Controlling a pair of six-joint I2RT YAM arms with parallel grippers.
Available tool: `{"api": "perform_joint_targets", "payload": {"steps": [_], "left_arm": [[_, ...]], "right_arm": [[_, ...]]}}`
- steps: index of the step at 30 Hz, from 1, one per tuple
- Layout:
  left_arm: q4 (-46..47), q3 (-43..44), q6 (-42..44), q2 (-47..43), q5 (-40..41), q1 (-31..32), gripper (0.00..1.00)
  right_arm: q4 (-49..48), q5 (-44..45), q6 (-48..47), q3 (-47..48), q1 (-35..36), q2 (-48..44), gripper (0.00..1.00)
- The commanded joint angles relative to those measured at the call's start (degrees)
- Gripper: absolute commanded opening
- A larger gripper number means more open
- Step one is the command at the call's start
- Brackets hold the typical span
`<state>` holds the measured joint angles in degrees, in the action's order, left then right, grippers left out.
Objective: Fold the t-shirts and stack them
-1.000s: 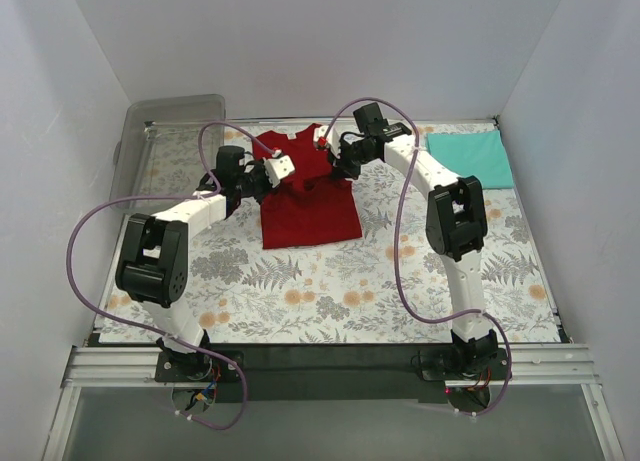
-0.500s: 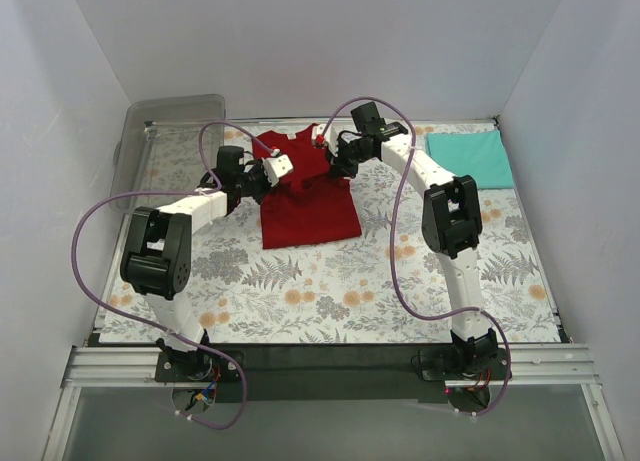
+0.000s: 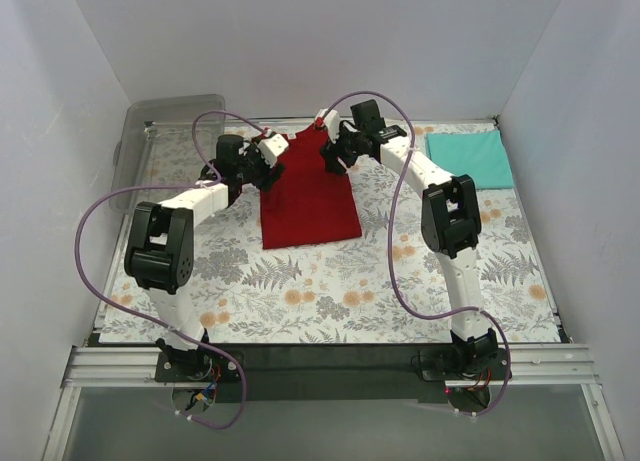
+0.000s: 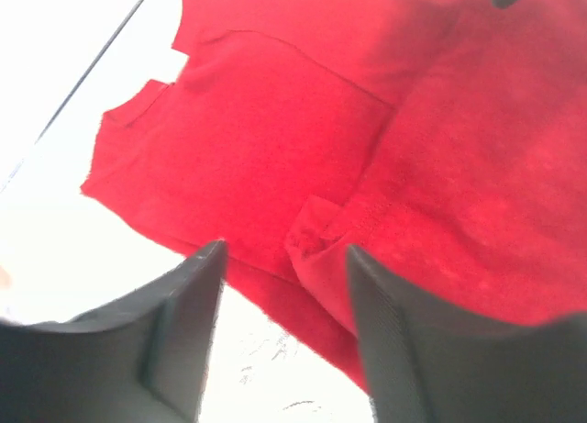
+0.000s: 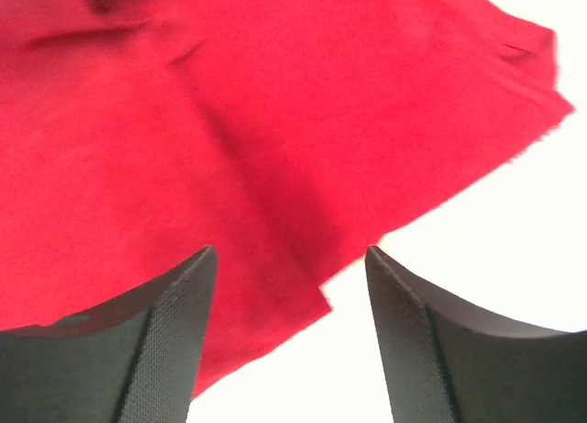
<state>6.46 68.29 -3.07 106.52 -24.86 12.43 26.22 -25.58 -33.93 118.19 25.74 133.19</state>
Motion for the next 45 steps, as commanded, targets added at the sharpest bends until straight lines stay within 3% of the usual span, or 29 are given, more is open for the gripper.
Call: {"api": "perform_joint_targets", "payload": {"steps": [1,2,5,9,14,19,25,32,37,38,41,45], "left_arm": [[3.5,0.5,-5.0,-4.4,5.6,-0.4,0.60],[4.0,0.0,-5.0,-5.3,5.9,-0.4,0.64],[4.3,-1.1,-8.7,-9.1,6.0,-0.4,0.65],[0.0,-2.6,-19.7,-15.4,4.1,-0.3,0.65],[-3.6,-11.7,-31.2,-20.3,4.8,-0.3,0.65],[-0.1,-15.4,-42.4,-17.4,8.8,-0.3,0.62],[0.4,-10.0,-47.1,-8.0,16.8,-0.3,0.56],[-1.8,-3.7,-46.2,-1.5,19.7,-0.3,0.46],[-4.4,-0.9,-45.8,1.3,21.1,-0.2,0.22],[-4.9,-0.2,-45.8,1.9,21.5,-0.2,0.13],[-6.0,0.5,-45.3,2.6,22.5,-0.2,0.02],[-7.7,1.1,-44.5,3.5,24.2,-0.2,0.00]], "right_arm": [[-12.1,8.4,12.0,-2.2,0.0,-5.1,0.62],[-12.9,9.1,13.1,-3.1,-0.1,-5.8,0.61],[-13.8,8.3,16.9,-3.8,-0.6,-8.2,0.55],[-13.0,-6.8,15.4,-11.9,-1.9,-13.8,0.52],[-12.9,-9.2,15.1,-26.2,-2.6,-21.6,0.50],[-14.8,-6.9,19.6,-32.6,-3.8,-24.2,0.52],[-16.5,-7.4,21.9,-33.8,-5.0,-22.6,0.52],[-16.8,-8.1,22.4,-33.8,-5.2,-21.7,0.52],[-16.9,-8.5,22.7,-33.9,-5.4,-21.3,0.51],[-16.9,-8.5,22.7,-33.9,-5.5,-21.3,0.51],[-16.9,-8.7,22.9,-33.8,-5.8,-21.4,0.51],[-16.8,-8.4,22.9,-33.7,-6.3,-21.5,0.51]]}}
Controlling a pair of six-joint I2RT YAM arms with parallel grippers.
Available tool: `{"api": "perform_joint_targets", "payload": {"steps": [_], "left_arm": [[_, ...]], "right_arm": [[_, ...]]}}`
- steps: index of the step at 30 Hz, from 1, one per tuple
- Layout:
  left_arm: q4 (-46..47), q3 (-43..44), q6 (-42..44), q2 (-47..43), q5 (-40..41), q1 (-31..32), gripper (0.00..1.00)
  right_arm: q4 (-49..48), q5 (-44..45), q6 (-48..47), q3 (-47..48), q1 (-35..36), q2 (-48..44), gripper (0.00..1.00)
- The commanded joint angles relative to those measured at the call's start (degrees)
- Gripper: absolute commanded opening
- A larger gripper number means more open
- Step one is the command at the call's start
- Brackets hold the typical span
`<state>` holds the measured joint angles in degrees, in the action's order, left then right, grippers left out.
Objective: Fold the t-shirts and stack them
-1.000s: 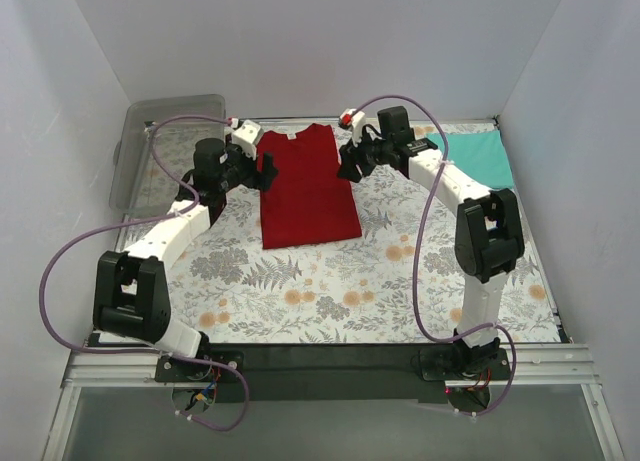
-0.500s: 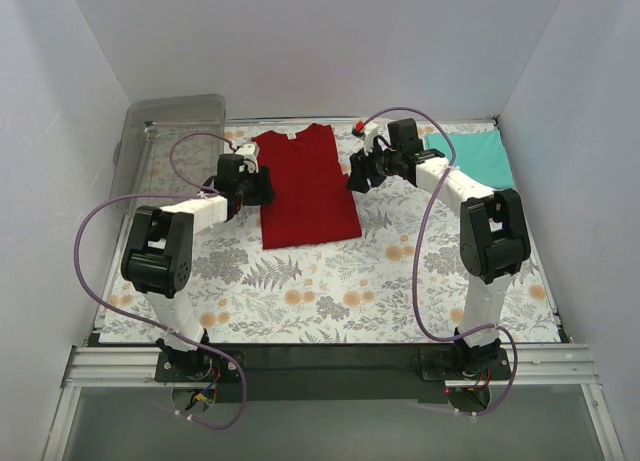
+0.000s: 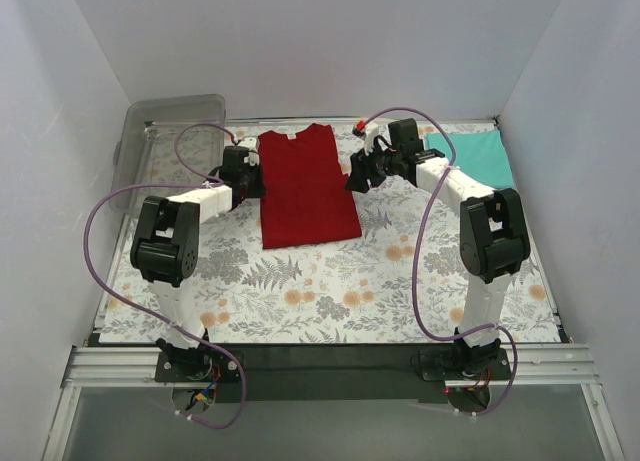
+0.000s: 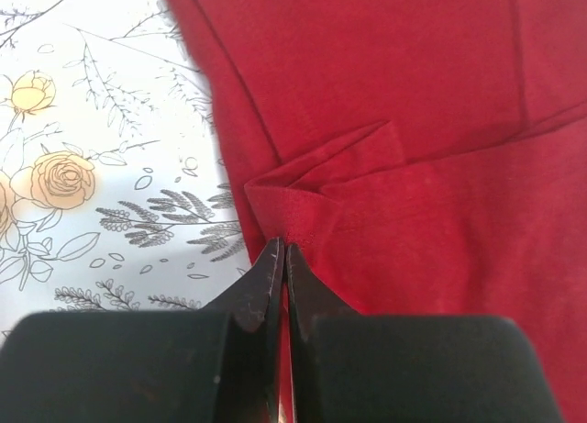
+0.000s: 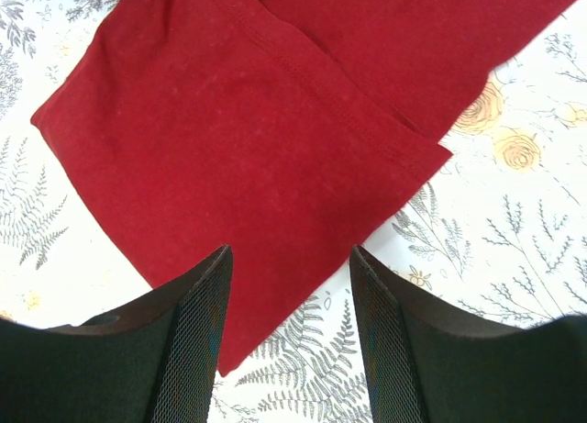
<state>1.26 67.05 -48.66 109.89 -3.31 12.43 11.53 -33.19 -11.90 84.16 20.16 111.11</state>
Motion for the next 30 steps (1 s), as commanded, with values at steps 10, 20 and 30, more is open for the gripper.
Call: {"api": "perform_joint_targets", "payload": {"steps": [10,20,30], "left_arm": [[-5.8,6.2,2.3,2.7,8.0,-0.2,0.04],[-3.9,3.9,2.1,-3.8,4.6,1.3,0.47],[-5.4,-8.0,-4.5,-25.8,-0.2,2.3,0.62]], "right_arm": [[-2.0,1.0,0.6,0.0,-1.3,0.6,0.51],[0.3,-4.8,-10.7,-1.9,-1.5,-2.5,0.53],[4.6,-2.7,-1.5,-9.9,-1.6,-4.3,0.52]]}}
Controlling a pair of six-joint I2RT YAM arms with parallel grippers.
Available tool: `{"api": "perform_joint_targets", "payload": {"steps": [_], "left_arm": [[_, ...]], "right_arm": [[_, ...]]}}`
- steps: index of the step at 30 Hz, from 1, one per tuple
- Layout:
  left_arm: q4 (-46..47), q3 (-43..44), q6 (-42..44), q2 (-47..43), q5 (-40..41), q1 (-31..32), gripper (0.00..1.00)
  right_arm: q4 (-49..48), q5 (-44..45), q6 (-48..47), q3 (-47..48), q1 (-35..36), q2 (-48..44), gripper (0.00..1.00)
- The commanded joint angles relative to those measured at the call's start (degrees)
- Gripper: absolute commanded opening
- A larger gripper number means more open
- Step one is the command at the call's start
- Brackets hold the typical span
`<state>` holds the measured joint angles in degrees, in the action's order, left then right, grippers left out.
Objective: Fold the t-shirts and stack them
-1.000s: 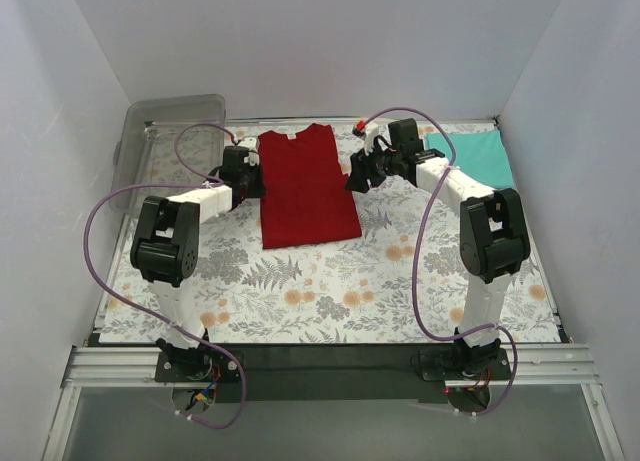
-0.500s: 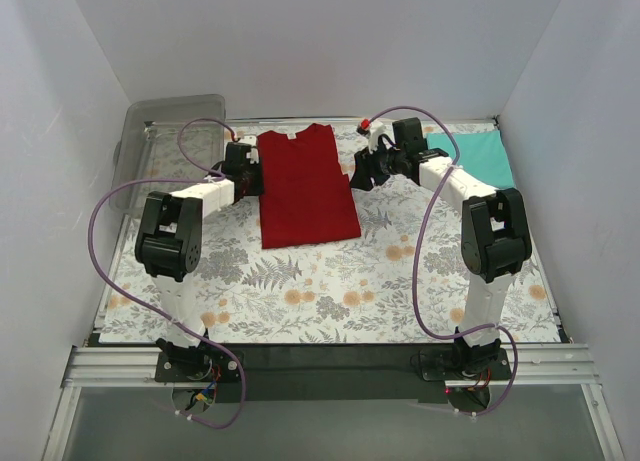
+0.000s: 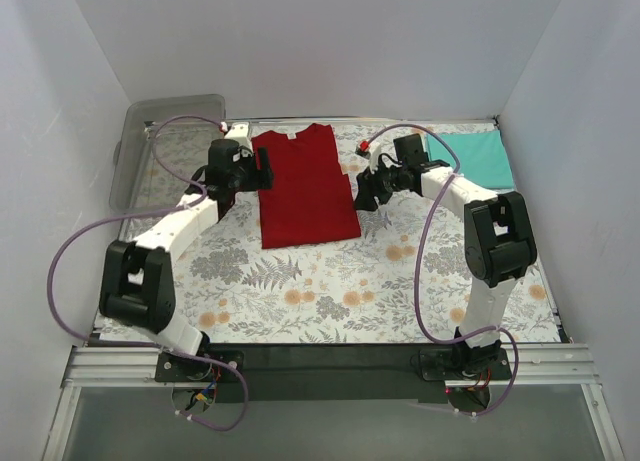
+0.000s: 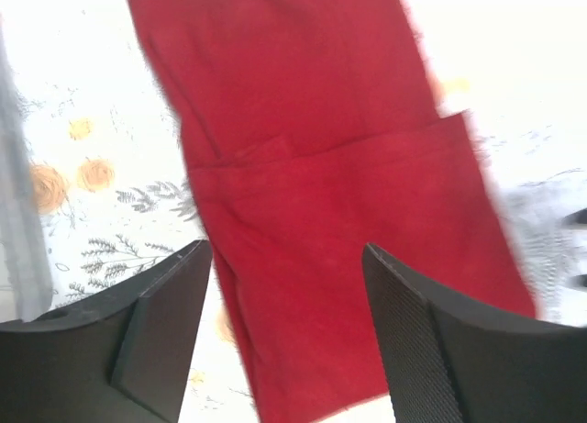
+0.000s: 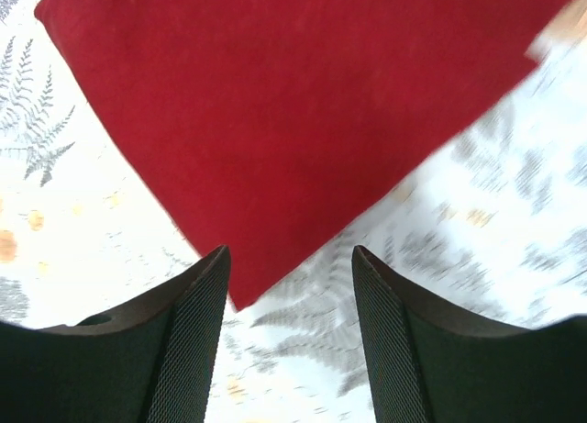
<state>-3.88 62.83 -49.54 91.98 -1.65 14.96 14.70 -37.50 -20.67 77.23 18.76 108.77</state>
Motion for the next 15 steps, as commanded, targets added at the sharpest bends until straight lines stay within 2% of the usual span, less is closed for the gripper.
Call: {"api": "perform_joint_targets", "payload": {"steps": [1,7,8,15], "left_arm": [[-0.3,-8.3,-4.7,-12.8,-2.0,-0.2,0.63],[0.7,-24.6,-12.9,-29.3,-4.1,-1.1,0.69],[0.7,-26.0,-13.6,-33.1,-4.0,-1.2,0.69],[-1.0,-34.3,-23.1,-43.3,-6.3,-1.3,0.70]], "right_arm": [[1.4,2.6,10.0,-3.6,-0.2,-1.8,0.53],[-2.7,3.5,19.8,-8.2,0.0,-0.9,0.56],[-2.8,3.0,20.3,-8.4,0.0,-0.5,0.56],[-3.4,0.1,23.5,-10.3,1.5,2.4,0.56]]}}
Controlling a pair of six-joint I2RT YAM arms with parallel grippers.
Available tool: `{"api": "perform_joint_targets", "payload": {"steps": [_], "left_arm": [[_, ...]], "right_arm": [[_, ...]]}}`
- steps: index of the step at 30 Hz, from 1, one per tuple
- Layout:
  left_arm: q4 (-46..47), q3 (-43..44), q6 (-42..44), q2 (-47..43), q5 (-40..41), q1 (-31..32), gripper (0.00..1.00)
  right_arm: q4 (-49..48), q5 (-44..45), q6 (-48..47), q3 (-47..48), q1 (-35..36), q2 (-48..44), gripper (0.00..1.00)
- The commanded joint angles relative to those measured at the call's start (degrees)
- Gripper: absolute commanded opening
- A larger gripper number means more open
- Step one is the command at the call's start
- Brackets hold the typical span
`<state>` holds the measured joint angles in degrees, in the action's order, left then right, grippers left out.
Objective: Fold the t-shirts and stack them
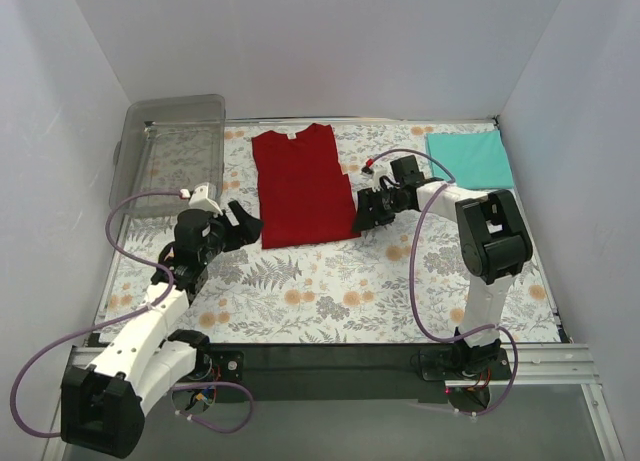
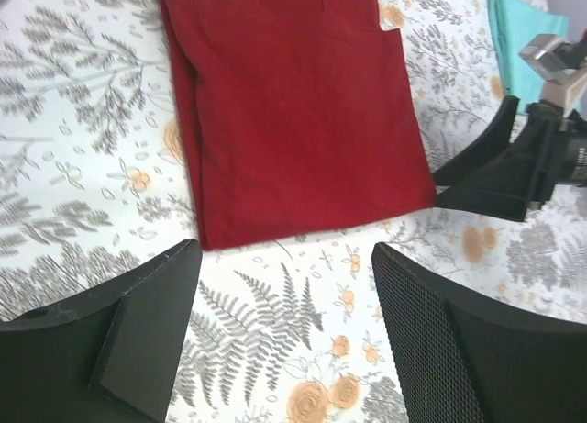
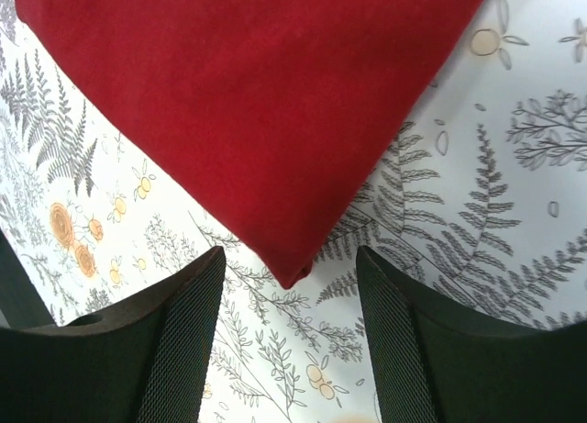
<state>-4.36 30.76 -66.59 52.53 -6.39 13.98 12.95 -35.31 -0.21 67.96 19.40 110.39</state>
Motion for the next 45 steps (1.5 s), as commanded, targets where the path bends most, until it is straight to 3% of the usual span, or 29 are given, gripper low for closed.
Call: {"api": "perform_joint_targets", "payload": {"steps": [1,6,15,24,27,31,32,34,39,45], "left_arm": [[-0.6,-2.9,-7.1,-4.8,-1.6,-0.4,0.70],[-0.9,-5.3,-9.4,-8.8,-1.6,-0.4,0.70],[-4.2,-3.7,-7.2,-10.3,-5.2,-0.4,0.70],[-2.0,-2.8,-2.7,-3.2,-21.8,-0.3,0.68],[-1.0,-1.7,-0.8,-1.2,-24.0,1.6,0.68],[0.6,0.0,6.3,0.5,-21.7,9.6,0.68],[0.9,0.3,8.1,1.2,-21.0,14.3,0.69],[0.9,1.3,12.6,2.3,-18.7,18.3,0.69],[0.9,0.3,34.4,1.5,-17.7,26.8,0.69],[1.3,-2.8,56.5,2.9,-21.6,27.8,0.70]], "right_arm": [[-1.7,-2.0,3.1,-1.6,1.3,1.0,0.56],[-1.7,-1.9,4.2,-1.4,1.4,2.8,0.50],[0.5,-0.1,1.0,-2.8,-0.3,2.4,0.01],[12.2,2.8,-10.5,-7.2,-6.7,-2.5,0.01],[15.6,4.6,-14.5,-10.1,-8.8,-5.4,0.01],[18.6,5.9,-18.5,-13.2,-10.8,-8.7,0.01],[19.2,5.7,-19.1,-13.8,-11.0,-9.2,0.01],[20.3,5.2,-21.3,-13.7,-11.9,-11.2,0.13],[22.6,5.0,-27.7,-8.1,-13.1,-16.1,0.50],[24.8,-0.4,-51.9,-6.2,-13.1,-22.6,0.56]]}}
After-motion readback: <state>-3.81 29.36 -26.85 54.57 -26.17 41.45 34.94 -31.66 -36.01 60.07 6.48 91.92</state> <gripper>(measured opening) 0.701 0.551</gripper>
